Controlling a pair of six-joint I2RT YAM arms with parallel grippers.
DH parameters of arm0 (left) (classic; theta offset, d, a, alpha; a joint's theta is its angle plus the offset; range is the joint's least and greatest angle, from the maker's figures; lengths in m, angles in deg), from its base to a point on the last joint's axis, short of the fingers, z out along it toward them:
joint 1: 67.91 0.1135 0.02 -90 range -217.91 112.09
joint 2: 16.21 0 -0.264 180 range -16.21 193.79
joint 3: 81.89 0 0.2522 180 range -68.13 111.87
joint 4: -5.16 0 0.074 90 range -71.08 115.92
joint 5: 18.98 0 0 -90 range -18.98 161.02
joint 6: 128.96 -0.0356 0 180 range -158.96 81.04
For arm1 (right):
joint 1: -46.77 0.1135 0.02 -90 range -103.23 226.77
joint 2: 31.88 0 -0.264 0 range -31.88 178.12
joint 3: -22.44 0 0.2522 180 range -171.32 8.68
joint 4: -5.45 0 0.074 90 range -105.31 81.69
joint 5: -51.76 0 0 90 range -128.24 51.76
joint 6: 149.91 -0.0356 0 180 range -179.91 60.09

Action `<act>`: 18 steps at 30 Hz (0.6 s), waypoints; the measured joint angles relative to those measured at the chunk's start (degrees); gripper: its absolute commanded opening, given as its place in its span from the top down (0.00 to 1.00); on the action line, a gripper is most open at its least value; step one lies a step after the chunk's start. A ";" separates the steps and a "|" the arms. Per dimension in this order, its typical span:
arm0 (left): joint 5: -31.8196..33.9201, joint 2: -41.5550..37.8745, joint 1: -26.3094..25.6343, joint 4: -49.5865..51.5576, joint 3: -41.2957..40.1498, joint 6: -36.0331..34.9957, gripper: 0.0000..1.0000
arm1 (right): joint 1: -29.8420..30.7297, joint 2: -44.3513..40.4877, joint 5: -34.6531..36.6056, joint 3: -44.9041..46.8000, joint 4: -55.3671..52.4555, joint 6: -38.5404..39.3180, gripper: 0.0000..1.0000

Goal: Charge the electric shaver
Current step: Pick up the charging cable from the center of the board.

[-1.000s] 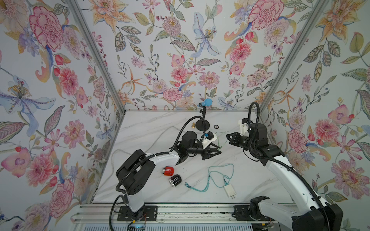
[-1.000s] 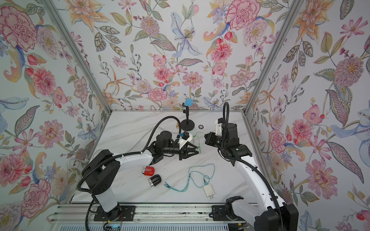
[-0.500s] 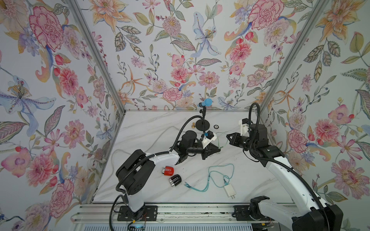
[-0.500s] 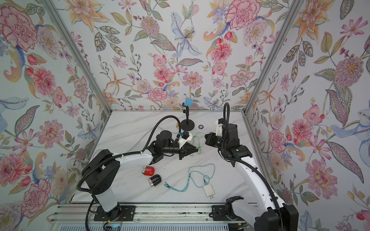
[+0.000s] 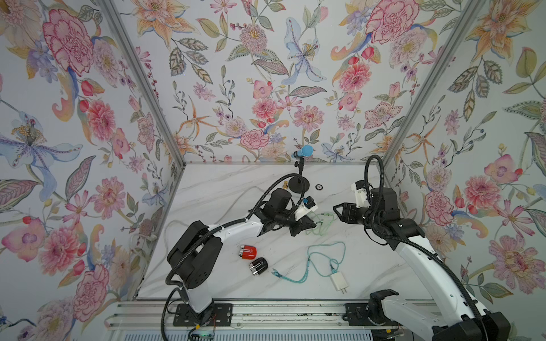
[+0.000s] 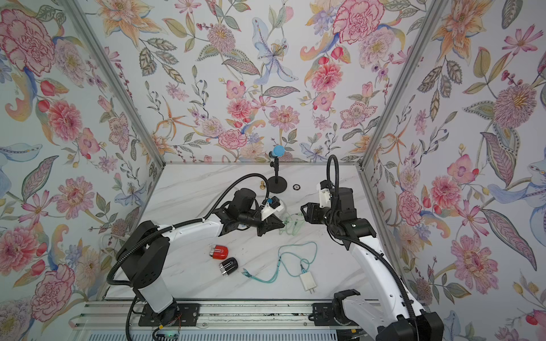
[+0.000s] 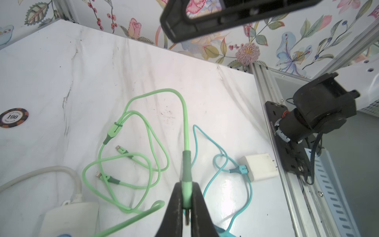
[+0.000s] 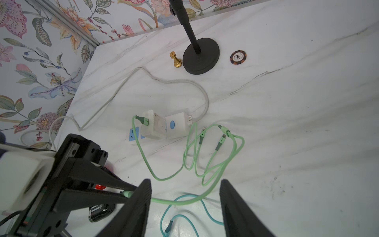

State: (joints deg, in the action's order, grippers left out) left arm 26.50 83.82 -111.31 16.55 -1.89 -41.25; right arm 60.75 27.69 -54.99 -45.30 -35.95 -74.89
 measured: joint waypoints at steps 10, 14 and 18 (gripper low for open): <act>1.64 -3.56 0.02 22.01 5.42 -12.59 1.00 | 11.45 -2.12 -6.47 -3.23 -3.06 18.21 0.48; 1.40 -5.14 0.04 25.53 5.88 -14.71 1.00 | 14.27 1.75 -6.21 -1.36 -3.43 22.34 0.49; 1.11 -6.73 0.63 27.43 5.92 -15.98 1.00 | 15.26 4.20 -4.96 0.55 -3.04 24.33 0.49</act>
State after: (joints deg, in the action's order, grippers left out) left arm 27.62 77.08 -110.67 43.98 4.03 -57.22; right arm 76.00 31.88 -59.95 -44.75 -38.99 -50.56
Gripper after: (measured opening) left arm 0.085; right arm 0.506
